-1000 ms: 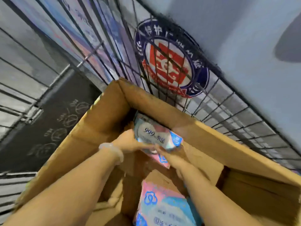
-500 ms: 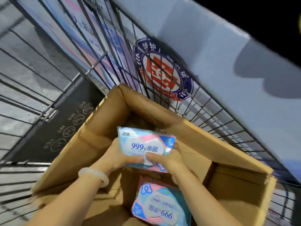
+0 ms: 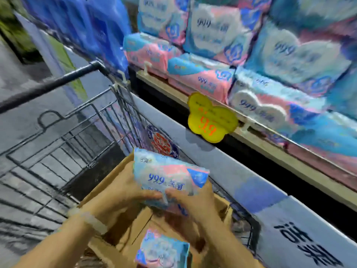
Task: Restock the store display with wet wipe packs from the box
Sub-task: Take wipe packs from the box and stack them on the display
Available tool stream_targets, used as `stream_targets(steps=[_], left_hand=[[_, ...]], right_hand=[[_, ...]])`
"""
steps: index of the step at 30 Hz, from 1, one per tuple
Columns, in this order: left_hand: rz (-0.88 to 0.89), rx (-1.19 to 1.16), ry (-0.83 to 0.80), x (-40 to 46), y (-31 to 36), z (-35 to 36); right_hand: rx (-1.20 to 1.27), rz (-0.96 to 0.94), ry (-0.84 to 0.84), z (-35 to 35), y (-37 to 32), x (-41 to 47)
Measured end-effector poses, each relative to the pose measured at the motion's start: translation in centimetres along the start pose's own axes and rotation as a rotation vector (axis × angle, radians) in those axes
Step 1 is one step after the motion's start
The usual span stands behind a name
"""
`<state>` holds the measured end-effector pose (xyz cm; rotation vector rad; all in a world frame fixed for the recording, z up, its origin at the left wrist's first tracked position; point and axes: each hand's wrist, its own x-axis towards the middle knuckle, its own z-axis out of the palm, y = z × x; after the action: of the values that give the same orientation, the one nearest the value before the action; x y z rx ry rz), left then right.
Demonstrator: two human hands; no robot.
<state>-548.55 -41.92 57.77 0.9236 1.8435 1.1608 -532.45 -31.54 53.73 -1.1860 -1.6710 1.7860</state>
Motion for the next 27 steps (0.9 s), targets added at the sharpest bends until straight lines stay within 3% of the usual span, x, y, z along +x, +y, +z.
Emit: stream_targets(steps=[5,12,19,27], left_hand=[[0.143,0.114,0.017,-2.4,9.9,2.8],[0.382,0.099,0.080,-3.9,24.5,10.2],[0.586,0.059,0.072,-3.5,34.9,17.7],[0.776,0.043,-0.025,1.6,47.4,20.0]], right_hand=[[-0.088,-0.199,0.077,-6.8,-6.1,-4.2],[-0.166,-0.515,0.311,-19.3,-16.2,-9.4],[-0.200,-0.667,0.481,-30.4,-23.7,-13.2],[-0.262,-0.823,0.539,-38.3,-34.9,-11.6]])
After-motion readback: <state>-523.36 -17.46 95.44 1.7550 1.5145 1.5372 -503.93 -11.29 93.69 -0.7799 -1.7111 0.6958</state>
